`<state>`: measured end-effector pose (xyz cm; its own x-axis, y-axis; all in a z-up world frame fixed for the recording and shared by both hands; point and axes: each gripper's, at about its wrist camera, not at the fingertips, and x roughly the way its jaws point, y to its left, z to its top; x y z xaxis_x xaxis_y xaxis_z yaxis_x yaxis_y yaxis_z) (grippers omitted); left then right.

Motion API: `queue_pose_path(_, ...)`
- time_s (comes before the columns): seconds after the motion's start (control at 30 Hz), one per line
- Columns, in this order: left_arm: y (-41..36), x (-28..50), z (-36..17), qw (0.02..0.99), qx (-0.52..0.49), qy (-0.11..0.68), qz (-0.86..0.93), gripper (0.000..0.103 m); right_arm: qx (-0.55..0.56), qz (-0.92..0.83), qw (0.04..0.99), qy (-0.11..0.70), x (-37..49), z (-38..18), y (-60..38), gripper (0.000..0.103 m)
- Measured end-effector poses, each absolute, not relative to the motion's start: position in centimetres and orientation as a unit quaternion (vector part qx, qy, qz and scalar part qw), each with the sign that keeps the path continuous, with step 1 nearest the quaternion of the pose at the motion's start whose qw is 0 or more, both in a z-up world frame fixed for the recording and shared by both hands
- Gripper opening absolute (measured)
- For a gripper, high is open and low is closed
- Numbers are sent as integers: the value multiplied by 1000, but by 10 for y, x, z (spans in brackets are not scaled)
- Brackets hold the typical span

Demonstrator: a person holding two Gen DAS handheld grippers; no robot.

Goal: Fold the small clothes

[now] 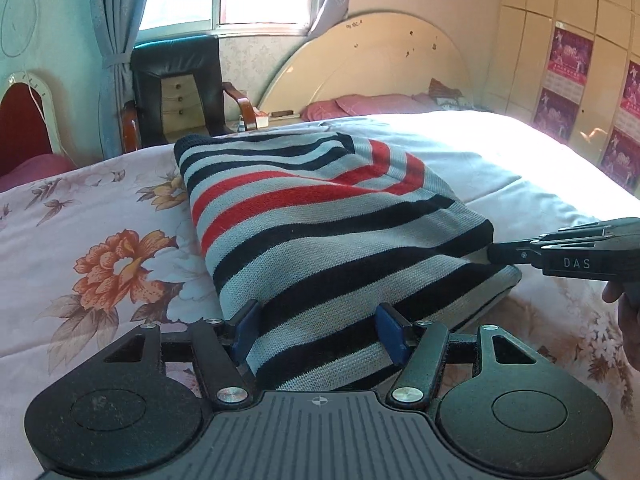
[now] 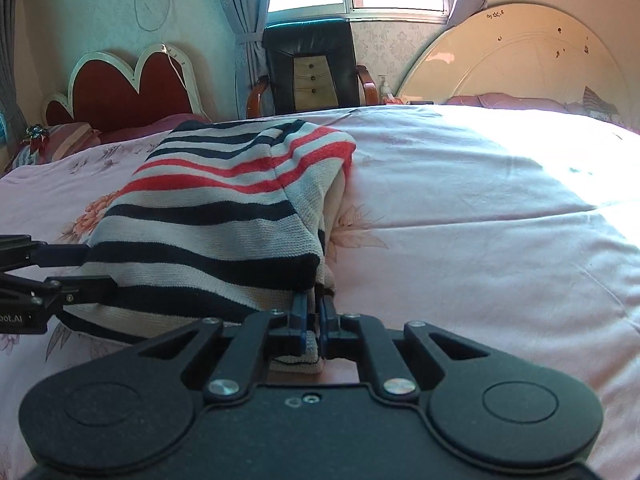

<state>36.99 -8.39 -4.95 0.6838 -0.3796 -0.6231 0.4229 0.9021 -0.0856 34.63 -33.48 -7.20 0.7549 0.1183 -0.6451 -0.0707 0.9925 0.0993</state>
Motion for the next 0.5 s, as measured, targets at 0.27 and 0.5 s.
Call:
queue_pose_path(0.27,-70,450,-16,935,-12,291,-202,62,56,52,955,287,399,-25,-356,15)
queue_pose_path(0.5,-92,513,-48,908,-10,351,-228,62,72,95,944,308,490,-34,-354,12)
